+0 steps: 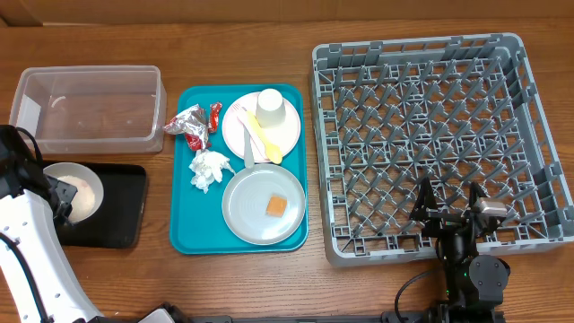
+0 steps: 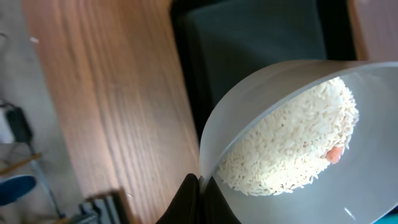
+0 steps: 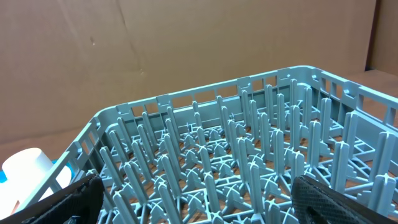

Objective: Sort waste into correct bins and load items into the dishwasher rack
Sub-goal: 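Lift the rice bowl and carry it left over the black tray, then tilt the bowl with the left gripper to pour rice onto the black tray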

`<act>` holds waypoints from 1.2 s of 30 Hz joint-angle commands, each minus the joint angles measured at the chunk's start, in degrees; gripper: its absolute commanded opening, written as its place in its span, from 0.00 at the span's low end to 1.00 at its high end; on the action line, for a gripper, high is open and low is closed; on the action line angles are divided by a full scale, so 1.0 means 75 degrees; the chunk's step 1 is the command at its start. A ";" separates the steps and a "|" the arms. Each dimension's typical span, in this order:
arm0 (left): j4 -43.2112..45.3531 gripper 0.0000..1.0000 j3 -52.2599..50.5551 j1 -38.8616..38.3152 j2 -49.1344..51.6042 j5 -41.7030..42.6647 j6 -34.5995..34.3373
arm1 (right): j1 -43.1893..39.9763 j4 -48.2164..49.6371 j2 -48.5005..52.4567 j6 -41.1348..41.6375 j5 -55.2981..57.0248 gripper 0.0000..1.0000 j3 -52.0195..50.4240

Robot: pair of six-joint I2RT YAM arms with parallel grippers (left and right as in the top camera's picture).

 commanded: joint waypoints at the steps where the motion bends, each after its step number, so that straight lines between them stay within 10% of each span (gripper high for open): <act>1: -0.0017 0.04 0.0087 0.0032 0.0023 -0.1157 0.0157 | -0.0038 0.0055 -0.0082 -0.0055 -0.0044 1.00 -0.0082; 36: 0.2419 0.04 -0.1192 0.0038 0.0863 -0.3515 0.1358 | -0.0038 0.0055 -0.0082 -0.0055 -0.0044 1.00 -0.0082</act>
